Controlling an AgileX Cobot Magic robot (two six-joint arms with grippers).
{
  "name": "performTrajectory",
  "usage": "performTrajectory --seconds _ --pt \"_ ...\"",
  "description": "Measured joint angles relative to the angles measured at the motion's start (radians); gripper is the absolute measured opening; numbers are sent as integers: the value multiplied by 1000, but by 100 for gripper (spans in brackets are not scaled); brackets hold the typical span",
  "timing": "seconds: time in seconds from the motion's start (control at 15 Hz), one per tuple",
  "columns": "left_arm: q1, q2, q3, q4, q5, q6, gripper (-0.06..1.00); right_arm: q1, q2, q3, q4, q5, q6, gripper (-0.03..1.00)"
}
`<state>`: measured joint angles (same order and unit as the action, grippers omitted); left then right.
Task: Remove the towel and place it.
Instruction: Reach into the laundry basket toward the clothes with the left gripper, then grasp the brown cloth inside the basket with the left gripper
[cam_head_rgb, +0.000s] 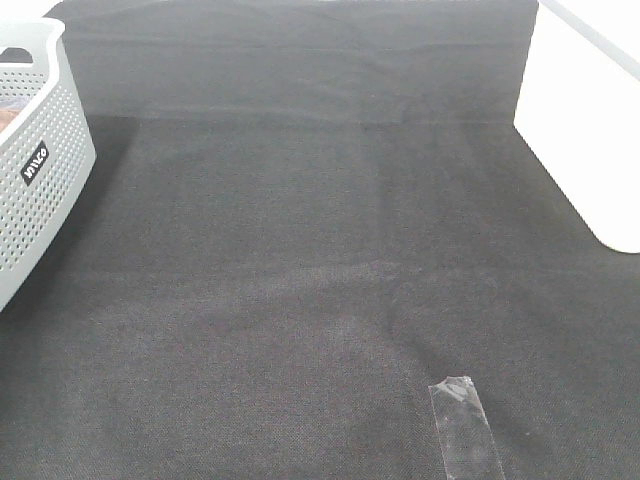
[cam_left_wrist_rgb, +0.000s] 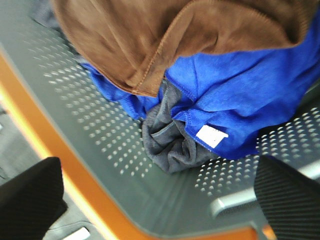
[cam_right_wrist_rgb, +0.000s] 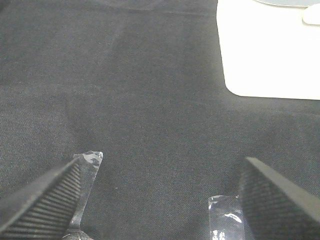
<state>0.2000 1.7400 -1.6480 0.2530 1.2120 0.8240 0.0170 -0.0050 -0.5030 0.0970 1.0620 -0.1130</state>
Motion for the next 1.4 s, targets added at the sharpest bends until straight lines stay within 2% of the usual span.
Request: performTrajectory --seconds 0.27,0.67,0.8,0.87,0.93,1.0,1.07,1.13,1.2,1.4 --pt "35 259 -119 4 1 48 95 0 0 0 0 0 0 79" --pt "35 416 -135 0 -9 78 94 0 0 0 0 0 0 79" --pt "35 425 -135 2 -14 80 91 0 0 0 0 0 0 79" --pt "35 426 -135 2 -14 80 83 0 0 0 0 0 0 79" --pt "35 426 -135 3 -14 81 69 0 0 0 0 0 0 79" --pt "35 427 -135 9 -14 81 48 0 0 0 0 0 0 79" --pt "35 427 -135 23 -16 79 22 0 0 0 0 0 0 79" --pt "35 427 -135 37 -21 69 7 0 0 0 0 0 0 79" --pt "35 427 -135 47 -24 54 1 0 0 0 0 0 0 79" --pt "35 427 -135 51 -27 31 0 0 0 0 0 0 0 79"
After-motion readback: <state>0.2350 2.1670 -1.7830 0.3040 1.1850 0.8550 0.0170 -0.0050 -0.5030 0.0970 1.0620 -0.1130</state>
